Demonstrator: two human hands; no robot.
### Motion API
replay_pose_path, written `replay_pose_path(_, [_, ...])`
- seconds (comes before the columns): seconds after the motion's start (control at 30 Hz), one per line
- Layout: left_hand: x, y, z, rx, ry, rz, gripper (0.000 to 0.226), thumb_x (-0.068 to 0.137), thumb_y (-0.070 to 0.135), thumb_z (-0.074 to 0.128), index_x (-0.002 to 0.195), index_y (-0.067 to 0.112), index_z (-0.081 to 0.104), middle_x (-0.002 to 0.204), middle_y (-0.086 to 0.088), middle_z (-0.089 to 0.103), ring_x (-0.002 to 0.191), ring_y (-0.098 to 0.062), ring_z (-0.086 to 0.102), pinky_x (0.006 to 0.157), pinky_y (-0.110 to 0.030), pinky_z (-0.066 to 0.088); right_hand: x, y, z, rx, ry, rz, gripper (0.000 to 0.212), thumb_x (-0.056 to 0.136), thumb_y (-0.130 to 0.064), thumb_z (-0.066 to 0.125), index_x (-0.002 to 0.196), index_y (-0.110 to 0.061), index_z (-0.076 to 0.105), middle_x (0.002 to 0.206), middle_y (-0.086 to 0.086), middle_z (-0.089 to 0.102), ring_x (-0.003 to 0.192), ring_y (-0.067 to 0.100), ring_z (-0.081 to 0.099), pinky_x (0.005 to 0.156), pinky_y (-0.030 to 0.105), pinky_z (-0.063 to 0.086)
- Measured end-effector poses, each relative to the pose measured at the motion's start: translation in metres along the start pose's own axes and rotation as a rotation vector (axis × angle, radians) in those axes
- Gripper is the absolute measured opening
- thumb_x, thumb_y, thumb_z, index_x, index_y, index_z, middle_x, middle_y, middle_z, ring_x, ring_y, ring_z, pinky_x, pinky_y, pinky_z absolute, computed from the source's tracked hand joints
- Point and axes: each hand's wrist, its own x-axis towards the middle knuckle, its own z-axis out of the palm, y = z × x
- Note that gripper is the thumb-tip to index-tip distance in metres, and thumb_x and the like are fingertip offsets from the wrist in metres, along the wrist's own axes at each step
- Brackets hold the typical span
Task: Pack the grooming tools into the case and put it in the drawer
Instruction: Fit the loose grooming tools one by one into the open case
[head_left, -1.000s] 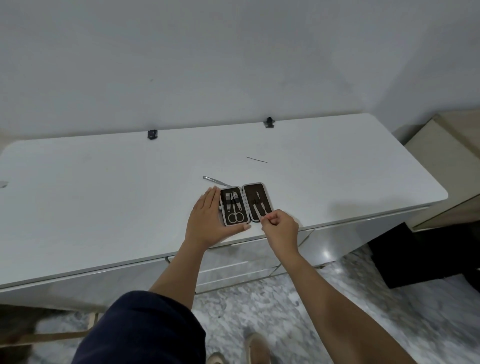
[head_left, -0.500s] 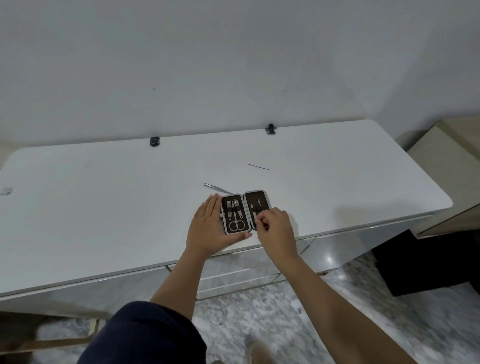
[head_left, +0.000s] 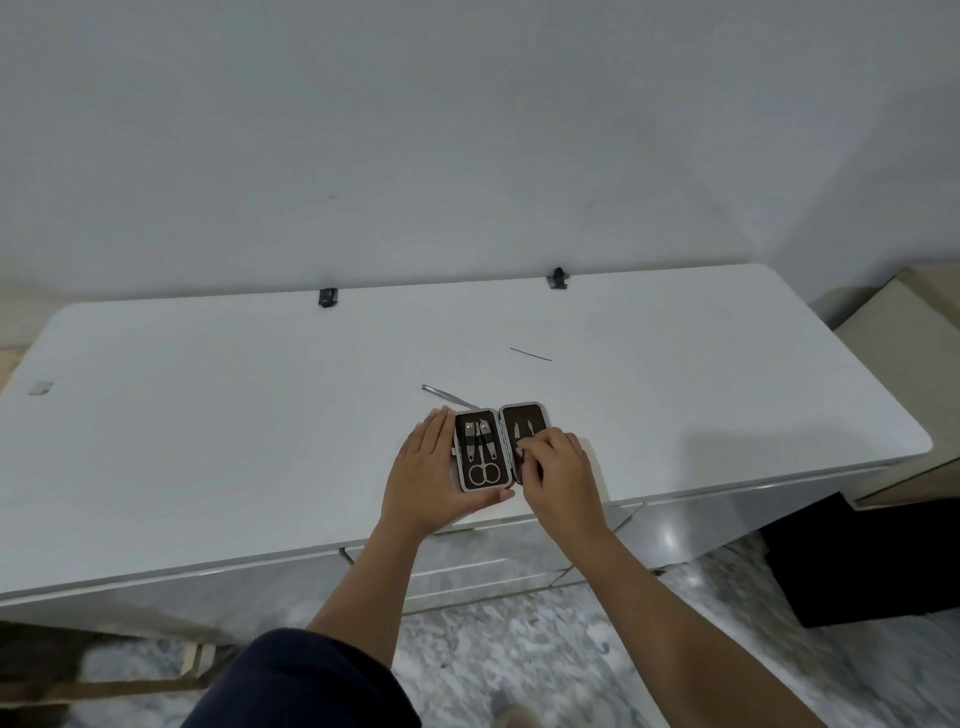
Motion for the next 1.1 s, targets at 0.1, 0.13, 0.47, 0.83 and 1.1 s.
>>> replay_pose_path(0.1, [0.0,-0.001,0.001,-0.007,0.008,0.0,0.121,0.057,0.084,0.055,0.146,0.01,0.019,0.154,-0.006,0.022,0.143,-0.017,0.014,0.112,-0.025,0.001,0.027,-0.008,0.0,0.136,-0.007,0.092,0.018,0.086,-0.004,0.053,0.097,-0.007,0.067,0.098,0.007,0.064,0.095,0.021,0.053,0.082,0.028,0.045])
replay_pose_path(0.13, [0.001,-0.002,0.002,-0.008,0.019,0.004,0.12,0.057,0.083,0.056,0.145,0.009,0.021,0.153,-0.008,0.024,0.142,-0.018,0.017,0.112,-0.026,0.003,0.037,-0.012,0.001,0.186,-0.05,0.129,0.018,0.087,-0.005,0.052,0.096,-0.008,0.067,0.098,0.006,0.063,0.097,0.02,0.052,0.083,0.026,0.044])
replay_pose_path(0.47, [0.005,-0.005,0.004,-0.032,0.015,0.021,0.121,0.056,0.085,0.056,0.146,0.013,0.018,0.154,-0.003,0.021,0.143,-0.012,0.012,0.114,-0.022,0.0,0.103,-0.034,0.031,0.107,-0.339,0.343,0.007,0.077,-0.023,0.063,0.08,-0.02,0.07,0.091,-0.002,0.072,0.095,0.02,0.062,0.092,0.04,0.046])
replay_pose_path(0.83, [0.007,-0.008,0.009,-0.013,0.013,-0.005,0.122,0.055,0.089,0.052,0.146,0.014,0.021,0.154,-0.001,0.023,0.143,-0.011,0.013,0.117,-0.028,0.008,0.119,-0.039,0.038,-0.022,-0.446,0.291,0.012,0.085,-0.026,0.062,0.08,-0.016,0.065,0.097,0.004,0.07,0.099,0.025,0.059,0.09,0.039,0.042])
replay_pose_path(1.1, [0.006,-0.008,0.007,-0.022,0.014,0.0,0.122,0.054,0.09,0.051,0.146,0.016,0.019,0.154,0.0,0.022,0.142,-0.01,0.014,0.114,-0.024,0.004,0.107,-0.033,0.019,0.354,-0.282,0.373,0.009,0.085,-0.013,0.061,0.093,-0.01,0.063,0.082,0.0,0.059,0.077,0.016,0.056,0.074,0.029,0.047])
